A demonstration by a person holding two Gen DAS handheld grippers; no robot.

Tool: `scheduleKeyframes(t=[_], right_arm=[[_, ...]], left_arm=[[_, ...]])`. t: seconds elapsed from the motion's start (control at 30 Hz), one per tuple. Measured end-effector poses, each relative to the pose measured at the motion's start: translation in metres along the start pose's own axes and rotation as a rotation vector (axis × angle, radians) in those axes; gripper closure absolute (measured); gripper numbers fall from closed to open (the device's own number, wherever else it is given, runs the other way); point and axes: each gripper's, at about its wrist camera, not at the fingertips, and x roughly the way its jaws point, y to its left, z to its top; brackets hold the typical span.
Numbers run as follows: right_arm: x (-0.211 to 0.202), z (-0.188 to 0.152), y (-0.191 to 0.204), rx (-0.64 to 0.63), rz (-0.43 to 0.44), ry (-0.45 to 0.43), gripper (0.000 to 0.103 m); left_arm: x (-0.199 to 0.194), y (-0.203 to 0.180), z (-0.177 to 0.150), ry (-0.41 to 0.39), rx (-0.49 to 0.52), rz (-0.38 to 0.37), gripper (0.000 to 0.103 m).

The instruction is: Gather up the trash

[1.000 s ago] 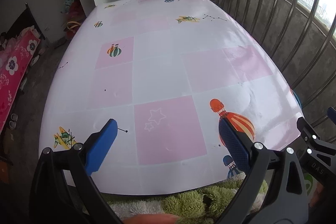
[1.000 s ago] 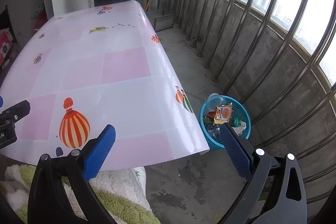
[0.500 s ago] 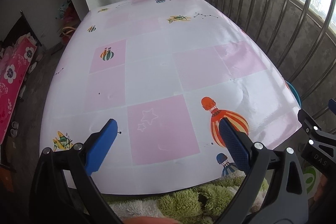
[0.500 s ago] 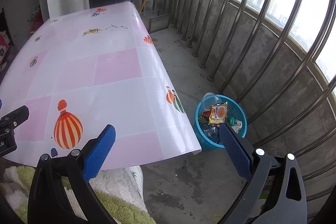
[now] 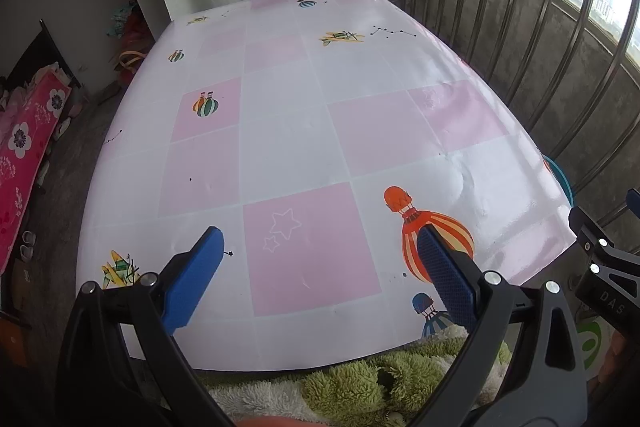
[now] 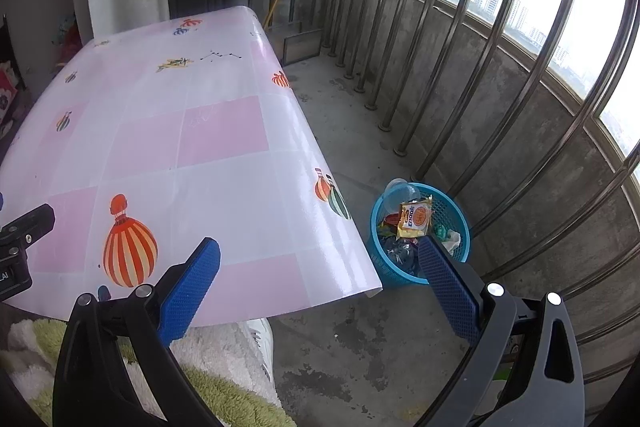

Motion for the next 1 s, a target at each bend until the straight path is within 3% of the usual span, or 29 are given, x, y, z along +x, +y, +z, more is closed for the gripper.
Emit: scheduleKeyframes(t=[1.0], right_arm=[[-0.0009,-0.0005,-0.0008,0.01,0.002,-0.006,0.007]], left_arm=[[-0.002,0.0031,0.0008,-0.004,-0.004,0.005,0.01]])
